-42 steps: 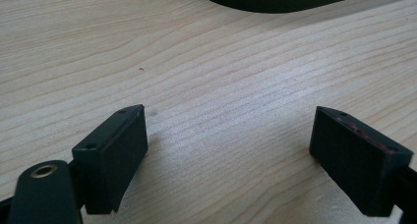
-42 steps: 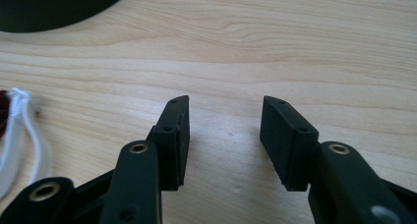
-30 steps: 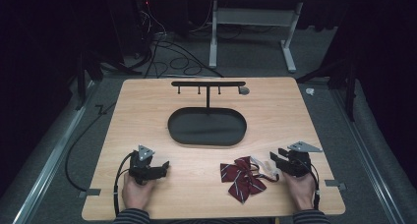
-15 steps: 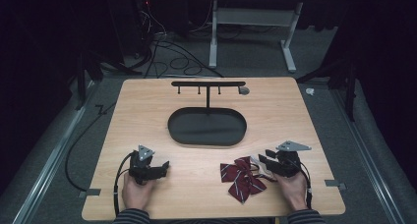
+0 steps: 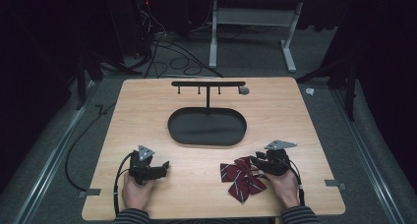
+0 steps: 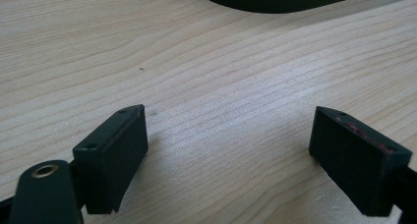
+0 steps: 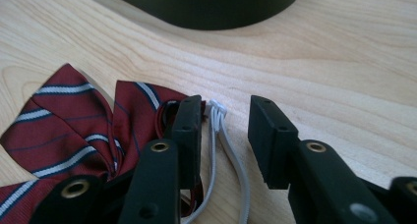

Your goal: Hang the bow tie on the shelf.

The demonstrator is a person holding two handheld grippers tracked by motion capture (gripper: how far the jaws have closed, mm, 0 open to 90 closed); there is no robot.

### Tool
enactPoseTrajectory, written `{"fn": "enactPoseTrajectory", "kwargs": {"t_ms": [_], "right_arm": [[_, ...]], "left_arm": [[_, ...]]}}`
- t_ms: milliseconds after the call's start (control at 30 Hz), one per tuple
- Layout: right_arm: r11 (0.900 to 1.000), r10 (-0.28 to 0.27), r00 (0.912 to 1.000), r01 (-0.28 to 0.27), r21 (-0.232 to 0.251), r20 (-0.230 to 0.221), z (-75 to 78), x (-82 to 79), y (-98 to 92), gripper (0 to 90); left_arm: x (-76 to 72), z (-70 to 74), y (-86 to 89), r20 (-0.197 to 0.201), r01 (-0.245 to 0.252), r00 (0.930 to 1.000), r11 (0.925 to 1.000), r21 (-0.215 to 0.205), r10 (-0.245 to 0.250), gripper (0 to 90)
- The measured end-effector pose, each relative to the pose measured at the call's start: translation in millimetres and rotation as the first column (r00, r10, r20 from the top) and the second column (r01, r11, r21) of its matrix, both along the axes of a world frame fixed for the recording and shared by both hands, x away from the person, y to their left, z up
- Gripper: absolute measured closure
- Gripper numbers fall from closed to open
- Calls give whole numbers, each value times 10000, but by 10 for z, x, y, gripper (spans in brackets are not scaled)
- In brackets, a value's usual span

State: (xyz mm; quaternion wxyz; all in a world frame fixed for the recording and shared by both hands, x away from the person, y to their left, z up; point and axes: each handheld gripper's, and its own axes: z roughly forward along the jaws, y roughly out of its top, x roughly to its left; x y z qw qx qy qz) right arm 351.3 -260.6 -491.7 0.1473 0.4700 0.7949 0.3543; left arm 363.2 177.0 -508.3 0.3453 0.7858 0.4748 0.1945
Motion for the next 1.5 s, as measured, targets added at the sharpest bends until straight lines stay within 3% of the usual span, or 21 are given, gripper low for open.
{"fn": "enactPoseTrajectory", "kwargs": {"t_ms": [233, 400, 467, 667, 867, 1033, 1500], "right_arm": [[9989, 24, 10000, -26, -476, -55, -22, 1, 18, 802], [9933, 188, 9993, -149, -1144, 333, -23, -23, 51, 866], [9926, 228, 9992, -188, -1201, 326, -21, -28, 55, 869], [9936, 319, 9988, -277, -1097, 368, -24, -31, 45, 882], [9978, 357, 9977, -323, -581, 585, 38, -82, 4, 884], [9990, 389, 9946, -365, -270, 965, 207, -129, -20, 883], [9971, 760, 9825, -745, -149, 1698, 611, -103, 11, 885]], "left_arm": [[0, 0, 0, 0, 3, 10000, 10000, -1, -3, 150], [0, 0, 0, 1, 2, 10000, 10000, -2, -2, 150], [0, 0, 0, 0, 1, 10000, 10000, -2, -1, 150], [0, 0, 0, 1, 0, 10000, 10000, -3, 0, 150], [0, 0, 0, 1, 0, 10000, 10000, -3, 0, 150], [0, 0, 0, 0, 1, 10000, 10000, -3, -1, 150], [0, 0, 0, 1, 1, 10000, 10000, -4, -1, 150]]}}
